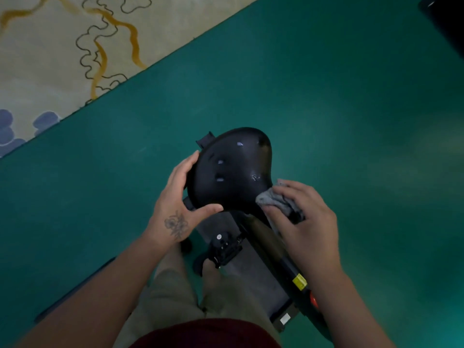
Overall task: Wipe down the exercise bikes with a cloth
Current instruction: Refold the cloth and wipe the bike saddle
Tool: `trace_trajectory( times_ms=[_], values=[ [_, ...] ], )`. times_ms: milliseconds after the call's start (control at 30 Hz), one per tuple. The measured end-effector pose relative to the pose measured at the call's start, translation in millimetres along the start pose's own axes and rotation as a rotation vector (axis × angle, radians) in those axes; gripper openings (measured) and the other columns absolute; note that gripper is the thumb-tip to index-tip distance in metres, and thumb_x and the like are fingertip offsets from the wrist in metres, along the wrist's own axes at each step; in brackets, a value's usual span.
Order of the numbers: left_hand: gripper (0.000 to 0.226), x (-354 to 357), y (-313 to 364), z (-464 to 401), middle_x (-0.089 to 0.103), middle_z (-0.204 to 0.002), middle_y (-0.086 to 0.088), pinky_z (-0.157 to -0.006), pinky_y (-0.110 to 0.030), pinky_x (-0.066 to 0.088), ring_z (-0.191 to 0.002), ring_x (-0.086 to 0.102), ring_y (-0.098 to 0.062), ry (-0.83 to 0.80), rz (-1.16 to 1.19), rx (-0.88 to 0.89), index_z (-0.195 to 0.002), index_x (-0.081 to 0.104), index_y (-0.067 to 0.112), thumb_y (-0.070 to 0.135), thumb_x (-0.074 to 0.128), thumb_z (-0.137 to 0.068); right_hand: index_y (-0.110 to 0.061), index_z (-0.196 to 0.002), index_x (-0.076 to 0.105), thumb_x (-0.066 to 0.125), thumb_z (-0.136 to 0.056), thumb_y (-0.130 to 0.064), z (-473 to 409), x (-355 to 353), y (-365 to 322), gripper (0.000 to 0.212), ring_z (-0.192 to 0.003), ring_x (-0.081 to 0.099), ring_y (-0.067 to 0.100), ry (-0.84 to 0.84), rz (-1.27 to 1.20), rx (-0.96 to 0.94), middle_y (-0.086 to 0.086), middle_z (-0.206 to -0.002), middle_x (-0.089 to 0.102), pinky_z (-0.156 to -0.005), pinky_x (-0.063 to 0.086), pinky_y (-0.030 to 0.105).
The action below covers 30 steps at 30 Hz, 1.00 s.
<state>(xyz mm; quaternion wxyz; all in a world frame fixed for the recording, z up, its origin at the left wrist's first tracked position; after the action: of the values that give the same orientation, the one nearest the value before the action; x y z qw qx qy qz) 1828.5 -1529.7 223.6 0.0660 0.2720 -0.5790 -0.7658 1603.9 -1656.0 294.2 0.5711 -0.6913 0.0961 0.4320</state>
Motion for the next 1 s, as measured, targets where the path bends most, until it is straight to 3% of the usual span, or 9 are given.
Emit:
trace_trajectory(
  times_ms=[167, 333, 500, 633, 767, 1000],
  values=[
    [0.108, -1, 1, 0, 0.039, -0.165, 0.011, -0.126, -0.039, 0.039, -0.154, 0.038, -0.005, -0.011, -0.003, -0.008, -0.165, 0.035, 0.023, 0.032, 0.097, -0.077, -0.018, -0.116, 0.080, 0.089, -0.083, -0.026, -26, 23, -14, 0.035, -0.119, 0.066, 0.004, -0.031, -0.033, 0.004, -0.008, -0.126, 0.072, -0.106, 0.052, 0.029],
    [0.110, -3, -3, 0, 0.039, -0.166, 0.008, -0.126, -0.049, 0.038, -0.155, 0.038, -0.009, -0.013, 0.002, -0.004, -0.166, 0.034, 0.022, 0.032, 0.097, -0.076, -0.027, -0.118, 0.078, 0.089, -0.082, -0.028, -10, 5, -11, 0.037, -0.117, 0.055, -0.001, -0.096, 0.070, 0.038, -0.014, -0.120, 0.056, -0.096, 0.044, 0.009],
    [0.110, -3, -1, 1, 0.038, -0.167, 0.007, -0.127, -0.046, 0.037, -0.156, 0.036, -0.009, -0.018, -0.005, -0.008, -0.167, 0.032, 0.022, 0.035, 0.095, -0.077, -0.027, -0.122, 0.078, 0.087, -0.081, -0.027, 5, 0, -8, 0.042, -0.110, 0.056, 0.010, -0.084, 0.146, 0.032, -0.012, -0.113, 0.056, -0.093, 0.049, 0.026],
    [0.110, -3, 0, 1, 0.037, -0.167, 0.005, -0.127, -0.046, 0.037, -0.157, 0.035, -0.009, -0.021, -0.016, 0.003, -0.167, 0.031, 0.019, 0.036, 0.094, -0.078, -0.013, -0.124, 0.077, 0.086, -0.087, -0.023, -13, 24, -19, 0.040, -0.115, 0.061, 0.013, -0.013, 0.104, -0.014, -0.002, -0.121, 0.063, -0.101, 0.046, 0.019],
    [0.110, -4, 1, 2, 0.037, -0.167, 0.005, -0.127, -0.046, 0.037, -0.157, 0.034, -0.009, -0.026, -0.036, 0.004, -0.167, 0.030, 0.019, 0.036, 0.094, -0.079, -0.013, -0.123, 0.077, 0.086, -0.087, -0.025, -39, 42, -31, 0.039, -0.118, 0.059, 0.013, 0.014, 0.045, 0.001, 0.000, -0.126, 0.062, -0.101, 0.041, 0.010],
    [0.110, -3, 0, 2, 0.036, -0.167, 0.006, -0.127, -0.048, 0.037, -0.157, 0.035, -0.010, -0.027, -0.036, -0.003, -0.167, 0.030, 0.021, 0.037, 0.094, -0.079, -0.024, -0.123, 0.077, 0.077, -0.086, -0.045, -11, 9, -16, 0.043, -0.106, 0.047, 0.013, -0.052, 0.227, -0.003, -0.007, -0.111, 0.056, -0.092, 0.043, 0.026]
  ],
)
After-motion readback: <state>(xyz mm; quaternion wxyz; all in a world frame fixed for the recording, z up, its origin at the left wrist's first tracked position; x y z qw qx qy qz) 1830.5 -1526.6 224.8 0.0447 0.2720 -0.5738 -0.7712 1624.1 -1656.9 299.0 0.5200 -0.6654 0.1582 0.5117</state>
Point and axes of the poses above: each hand's wrist, its own z-axis away from the middle knuckle, its own x-axis out of the palm, y = z × x, the point moved 1 cm from there along -z, towards the middle knuckle
